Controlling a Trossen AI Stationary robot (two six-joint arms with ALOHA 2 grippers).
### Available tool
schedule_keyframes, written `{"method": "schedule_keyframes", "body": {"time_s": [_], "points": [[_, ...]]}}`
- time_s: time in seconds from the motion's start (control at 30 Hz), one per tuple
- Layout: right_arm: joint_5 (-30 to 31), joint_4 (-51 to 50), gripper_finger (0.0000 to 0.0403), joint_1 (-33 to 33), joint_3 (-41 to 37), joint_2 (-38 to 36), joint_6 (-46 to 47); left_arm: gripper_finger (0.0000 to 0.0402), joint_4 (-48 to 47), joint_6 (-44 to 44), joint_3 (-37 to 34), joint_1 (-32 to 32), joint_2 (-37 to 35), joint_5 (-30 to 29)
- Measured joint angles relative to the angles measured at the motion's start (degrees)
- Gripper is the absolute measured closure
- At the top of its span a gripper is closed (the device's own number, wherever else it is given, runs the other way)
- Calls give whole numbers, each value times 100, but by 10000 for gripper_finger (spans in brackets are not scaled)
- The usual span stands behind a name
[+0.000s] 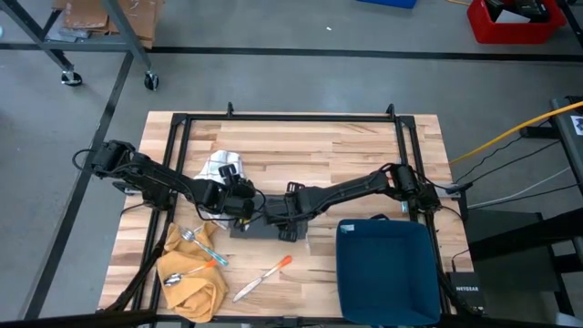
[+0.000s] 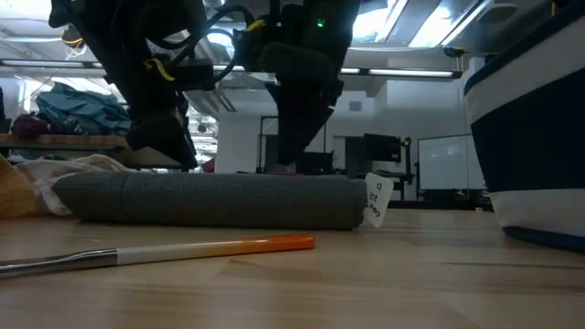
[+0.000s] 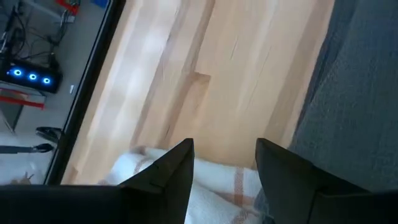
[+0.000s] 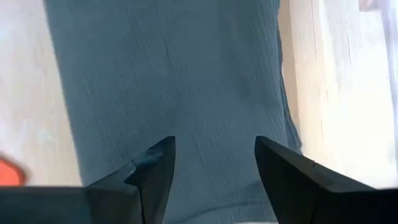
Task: Fold towel
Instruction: Fold the grey towel
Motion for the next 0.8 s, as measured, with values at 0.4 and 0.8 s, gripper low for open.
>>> {"method": "schedule_keyframes", "body": {"time_s": [0.4,0.8], "points": [[-11,597,178,2,0,0,-4,237,131,-1051,0,-1,0,482],[-251,899,178,4,0,2,4,237,136,-1203,2,-6,0,827]]}}
